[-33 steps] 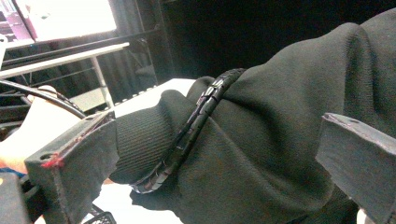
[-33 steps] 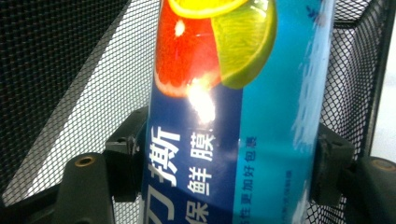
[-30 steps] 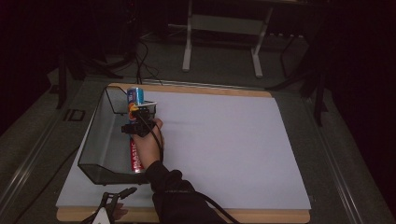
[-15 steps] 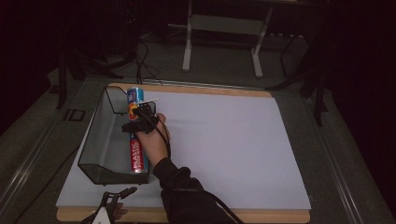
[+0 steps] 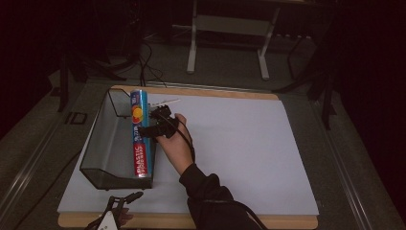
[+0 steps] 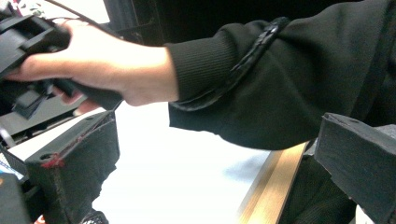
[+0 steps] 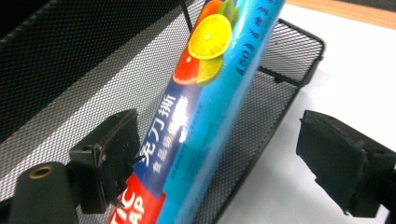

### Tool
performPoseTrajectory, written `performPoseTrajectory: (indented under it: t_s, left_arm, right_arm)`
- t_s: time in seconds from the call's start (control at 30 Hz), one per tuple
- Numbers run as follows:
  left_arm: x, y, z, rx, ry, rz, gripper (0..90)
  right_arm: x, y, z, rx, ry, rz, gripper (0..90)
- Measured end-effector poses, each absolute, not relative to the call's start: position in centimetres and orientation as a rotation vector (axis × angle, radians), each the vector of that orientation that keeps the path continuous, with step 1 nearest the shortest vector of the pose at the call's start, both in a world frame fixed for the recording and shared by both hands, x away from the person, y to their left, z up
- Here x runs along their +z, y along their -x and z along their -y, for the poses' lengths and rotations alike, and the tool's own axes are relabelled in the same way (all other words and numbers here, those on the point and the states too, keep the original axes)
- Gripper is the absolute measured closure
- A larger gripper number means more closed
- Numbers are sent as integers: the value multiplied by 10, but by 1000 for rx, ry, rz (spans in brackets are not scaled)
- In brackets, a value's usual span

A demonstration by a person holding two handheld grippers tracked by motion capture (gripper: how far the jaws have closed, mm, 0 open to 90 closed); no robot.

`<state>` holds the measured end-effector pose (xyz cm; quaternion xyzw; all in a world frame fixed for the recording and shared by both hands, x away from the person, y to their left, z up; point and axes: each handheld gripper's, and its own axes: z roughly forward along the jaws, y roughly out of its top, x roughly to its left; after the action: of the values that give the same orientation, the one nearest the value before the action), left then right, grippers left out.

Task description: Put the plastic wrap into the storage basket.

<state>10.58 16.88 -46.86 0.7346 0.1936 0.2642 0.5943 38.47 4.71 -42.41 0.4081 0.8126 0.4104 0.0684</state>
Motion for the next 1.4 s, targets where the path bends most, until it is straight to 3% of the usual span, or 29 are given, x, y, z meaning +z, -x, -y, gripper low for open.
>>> performPoseTrajectory:
  t_s: [0.6,1.4]
  left_arm:
    - [-470,-107,-167,620,-1721,-455,8]
    - [-470,-108,-164,632,-1728,-451,8]
  right_arm:
    - [-413,-352,16,1306,-1133,-2411,128]
    - [-446,-305,107,1211,-1066,-2420,124]
